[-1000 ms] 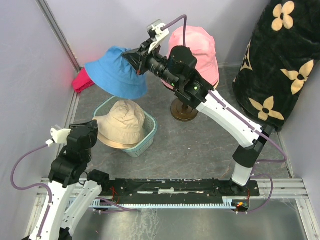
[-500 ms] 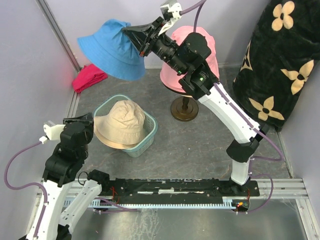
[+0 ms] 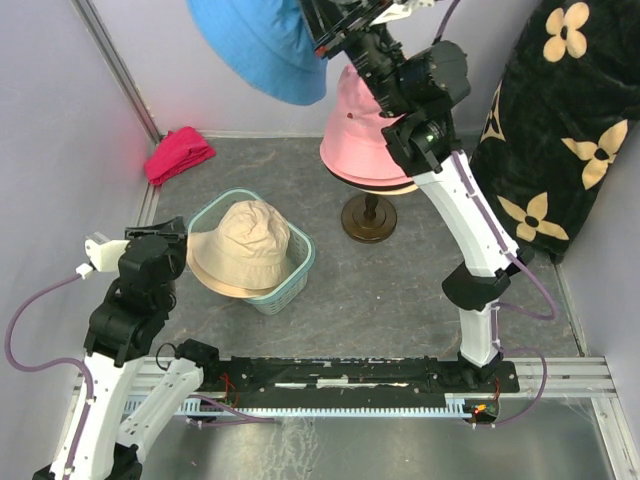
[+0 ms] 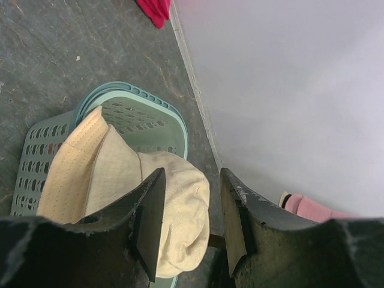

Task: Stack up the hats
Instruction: Pick up the hat from the bin, then stack the hat on the hat.

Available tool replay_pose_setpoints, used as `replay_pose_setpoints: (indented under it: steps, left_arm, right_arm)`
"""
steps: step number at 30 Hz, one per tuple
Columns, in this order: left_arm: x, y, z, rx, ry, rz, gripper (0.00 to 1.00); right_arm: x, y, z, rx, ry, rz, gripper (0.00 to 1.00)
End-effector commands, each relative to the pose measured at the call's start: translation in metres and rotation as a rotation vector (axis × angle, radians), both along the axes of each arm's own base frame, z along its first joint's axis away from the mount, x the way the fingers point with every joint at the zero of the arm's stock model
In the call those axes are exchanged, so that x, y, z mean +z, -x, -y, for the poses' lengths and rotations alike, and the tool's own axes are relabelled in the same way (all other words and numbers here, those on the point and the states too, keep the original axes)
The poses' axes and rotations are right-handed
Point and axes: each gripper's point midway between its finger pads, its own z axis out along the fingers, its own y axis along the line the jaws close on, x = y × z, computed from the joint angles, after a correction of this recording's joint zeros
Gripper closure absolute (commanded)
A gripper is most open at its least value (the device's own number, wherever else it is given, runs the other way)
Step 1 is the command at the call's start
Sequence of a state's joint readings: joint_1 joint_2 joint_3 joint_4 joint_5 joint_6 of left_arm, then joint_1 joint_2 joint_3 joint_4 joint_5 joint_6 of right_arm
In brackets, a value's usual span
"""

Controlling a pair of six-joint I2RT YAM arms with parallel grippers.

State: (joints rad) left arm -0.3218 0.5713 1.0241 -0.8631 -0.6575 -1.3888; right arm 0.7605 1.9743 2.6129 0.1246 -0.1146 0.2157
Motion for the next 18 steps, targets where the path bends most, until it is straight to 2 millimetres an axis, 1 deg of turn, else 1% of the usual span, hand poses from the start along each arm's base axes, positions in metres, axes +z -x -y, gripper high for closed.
replay_pose_setpoints:
  steps: [1,4,9,13,18]
  left_arm:
    - [0.027,-0.002,-0.008,0.03,-0.039,0.066,0.51]
    - [0.028,-0.003,-0.008,0.03,-0.043,0.068,0.51]
    - [0.024,-0.008,-0.004,0.016,-0.039,0.069,0.51]
    - [0.02,-0.013,0.0,0.002,-0.039,0.06,0.51]
    - [0.017,-0.02,0.006,-0.021,-0.037,0.063,0.51]
  right_arm:
    - [0.06,0.025,0.062,-0.129,-0.134,0.166,0.99]
    - [0.072,0.023,0.09,-0.209,-0.147,0.204,0.99]
    - [0.084,0.018,0.13,-0.318,-0.146,0.24,0.99]
    - [0.084,0.009,0.154,-0.413,-0.099,0.251,0.99]
    - [0.075,-0.001,0.176,-0.47,-0.015,0.228,0.99]
